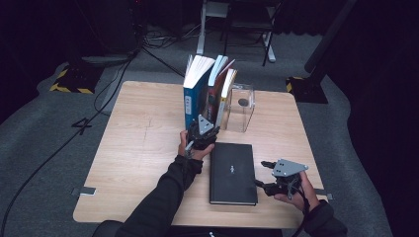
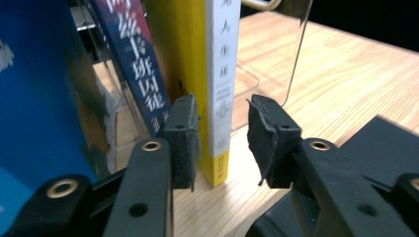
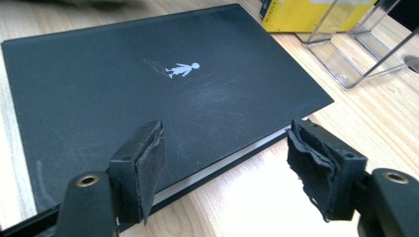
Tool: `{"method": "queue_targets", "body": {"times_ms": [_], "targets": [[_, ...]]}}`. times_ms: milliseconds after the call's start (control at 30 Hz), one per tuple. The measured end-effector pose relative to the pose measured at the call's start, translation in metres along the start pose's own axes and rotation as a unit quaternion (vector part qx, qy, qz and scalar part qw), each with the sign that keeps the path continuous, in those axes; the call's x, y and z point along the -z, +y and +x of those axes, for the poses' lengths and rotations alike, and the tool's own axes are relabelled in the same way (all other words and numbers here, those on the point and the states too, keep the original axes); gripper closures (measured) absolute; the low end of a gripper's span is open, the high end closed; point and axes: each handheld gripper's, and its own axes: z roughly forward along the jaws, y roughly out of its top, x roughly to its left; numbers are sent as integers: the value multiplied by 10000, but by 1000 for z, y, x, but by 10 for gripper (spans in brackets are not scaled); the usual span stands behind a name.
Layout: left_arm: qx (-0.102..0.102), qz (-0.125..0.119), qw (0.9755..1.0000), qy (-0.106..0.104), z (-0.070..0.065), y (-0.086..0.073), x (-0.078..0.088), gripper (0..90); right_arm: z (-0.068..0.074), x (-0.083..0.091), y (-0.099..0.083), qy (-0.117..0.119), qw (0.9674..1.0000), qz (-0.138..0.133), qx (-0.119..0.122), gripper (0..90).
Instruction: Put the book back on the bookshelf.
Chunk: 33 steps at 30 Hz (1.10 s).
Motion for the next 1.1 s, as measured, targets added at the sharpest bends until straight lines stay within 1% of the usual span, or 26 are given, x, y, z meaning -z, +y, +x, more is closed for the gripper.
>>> {"method": "queue_targets", "body": {"times_ms": [33,100,133,200,233,267,300,333,367,400,433,567,633,667,867,900,1100], "targets": [[40,18,10000,-48,0,-1,0,671,0,0,0,0,10000,0,0,306],[7,142,9999,8,0,-5,-5,726,0,-1,0,-8,10000,23,-12,307],[37,160,9999,23,0,-6,-7,728,0,-1,0,-16,10000,32,-10,307],[47,194,9997,124,0,-7,-10,742,0,-1,0,-7,10000,30,-17,307],[89,222,9996,116,1,-8,-12,746,0,-1,0,-18,10000,48,-14,307],[89,222,9996,116,1,-8,-12,746,0,-1,0,-18,10000,48,-14,307],[140,259,9994,184,2,-8,-14,746,0,-1,0,0,10000,50,4,307],[143,279,9994,177,4,-9,-15,751,0,-1,0,9,10000,45,10,307],[212,249,9994,104,5,-9,-15,749,0,-1,-1,0,10000,58,8,307],[249,232,9994,75,5,-10,-16,746,0,-1,-1,7,10000,59,3,308],[193,252,9995,92,6,-10,-16,740,0,-1,-1,14,10000,62,7,308],[38,299,9995,80,3,-7,-19,773,0,-2,0,20,10000,74,37,309],[33,310,9995,38,3,-6,-20,792,1,-2,0,17,10000,75,41,308],[-43,325,9994,54,1,-4,-22,791,1,-2,0,17,10000,76,41,308],[-91,378,9992,66,-2,1,-28,793,0,-1,-1,11,10000,76,35,309],[-139,398,9991,85,-3,3,-30,793,0,-1,-1,6,10000,79,30,308],[-184,466,9986,184,-6,9,-37,793,0,0,-1,-7,10000,65,29,308]]}}
